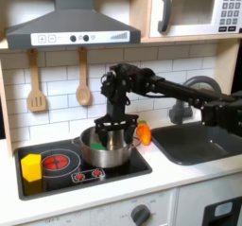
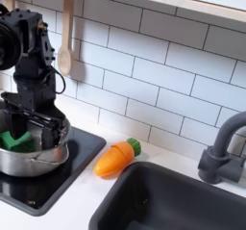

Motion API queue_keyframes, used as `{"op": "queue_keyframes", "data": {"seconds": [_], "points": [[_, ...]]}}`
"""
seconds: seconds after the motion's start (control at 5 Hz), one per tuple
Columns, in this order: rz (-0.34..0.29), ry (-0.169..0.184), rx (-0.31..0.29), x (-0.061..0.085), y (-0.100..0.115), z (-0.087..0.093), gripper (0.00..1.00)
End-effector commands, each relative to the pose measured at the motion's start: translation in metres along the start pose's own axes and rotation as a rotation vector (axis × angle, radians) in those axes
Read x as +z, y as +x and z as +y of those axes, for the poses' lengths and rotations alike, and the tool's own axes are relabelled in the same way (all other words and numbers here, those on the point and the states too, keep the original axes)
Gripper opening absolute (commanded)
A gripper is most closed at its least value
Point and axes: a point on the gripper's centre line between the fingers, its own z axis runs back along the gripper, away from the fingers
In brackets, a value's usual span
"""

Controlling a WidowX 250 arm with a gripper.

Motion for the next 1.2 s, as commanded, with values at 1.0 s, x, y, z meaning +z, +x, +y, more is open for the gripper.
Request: {"op": "queue_keyframes", "data": {"seconds": [1.0], "points": [[-0.018, -0.015, -0.030, 0.017, -0.005, -0.017, 1.00]]}}
